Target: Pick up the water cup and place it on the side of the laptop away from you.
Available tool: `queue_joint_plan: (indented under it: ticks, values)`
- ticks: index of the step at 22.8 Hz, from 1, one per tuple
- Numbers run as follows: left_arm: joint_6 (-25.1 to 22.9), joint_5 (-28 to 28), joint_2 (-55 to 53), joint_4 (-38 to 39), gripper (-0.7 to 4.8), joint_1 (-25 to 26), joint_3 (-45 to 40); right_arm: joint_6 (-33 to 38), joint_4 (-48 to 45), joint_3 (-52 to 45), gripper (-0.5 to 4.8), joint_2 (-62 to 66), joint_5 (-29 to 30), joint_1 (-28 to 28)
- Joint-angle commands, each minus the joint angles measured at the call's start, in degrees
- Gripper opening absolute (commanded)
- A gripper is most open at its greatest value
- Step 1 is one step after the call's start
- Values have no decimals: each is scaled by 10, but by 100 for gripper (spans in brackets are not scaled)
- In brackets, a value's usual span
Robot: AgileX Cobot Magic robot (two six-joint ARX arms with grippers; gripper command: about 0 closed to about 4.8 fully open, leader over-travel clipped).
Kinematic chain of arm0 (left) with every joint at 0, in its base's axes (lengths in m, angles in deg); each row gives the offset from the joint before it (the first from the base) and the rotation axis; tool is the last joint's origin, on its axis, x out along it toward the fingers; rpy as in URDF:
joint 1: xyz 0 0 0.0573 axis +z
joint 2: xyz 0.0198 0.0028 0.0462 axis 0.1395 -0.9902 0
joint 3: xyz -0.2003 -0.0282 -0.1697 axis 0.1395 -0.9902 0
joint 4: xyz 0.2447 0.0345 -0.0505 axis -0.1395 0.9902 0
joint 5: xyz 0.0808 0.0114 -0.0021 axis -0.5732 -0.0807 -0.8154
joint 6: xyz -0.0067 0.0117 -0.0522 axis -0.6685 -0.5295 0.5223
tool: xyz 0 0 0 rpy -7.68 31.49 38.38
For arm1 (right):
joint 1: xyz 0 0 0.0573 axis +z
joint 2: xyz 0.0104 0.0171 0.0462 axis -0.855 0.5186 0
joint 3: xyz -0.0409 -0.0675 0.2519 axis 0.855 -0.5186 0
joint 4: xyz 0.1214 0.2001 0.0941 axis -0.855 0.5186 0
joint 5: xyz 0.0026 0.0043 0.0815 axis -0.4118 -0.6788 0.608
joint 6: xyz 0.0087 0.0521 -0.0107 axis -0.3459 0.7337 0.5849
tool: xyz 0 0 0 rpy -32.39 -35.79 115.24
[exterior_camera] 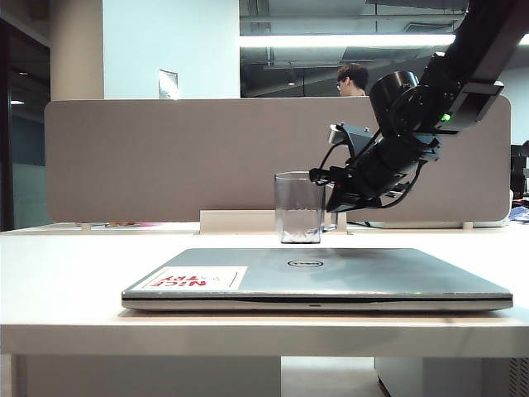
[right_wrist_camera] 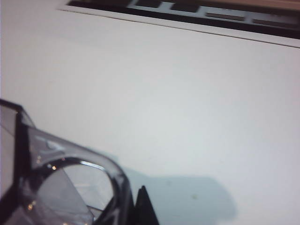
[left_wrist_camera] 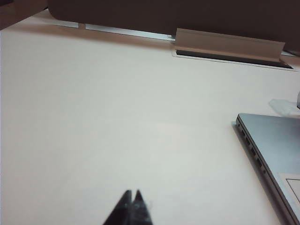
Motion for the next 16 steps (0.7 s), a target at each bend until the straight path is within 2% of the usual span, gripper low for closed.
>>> queue_joint_plan:
  ticks: [1, 7, 12, 16]
  values:
    - [2, 0, -1, -5, -6, 0, 2, -7, 9, 6, -1, -17, 32, -2]
    - [2, 0, -1, -4, -6, 0, 2, -52, 49, 6, -1, -39, 37, -14]
    - [2, 0, -1, 0, -6, 0, 2, -64, 33, 6, -1, -37, 104, -58]
    - [2, 0, -1, 0, -6, 0, 2, -64, -5, 5, -1, -32, 121, -63]
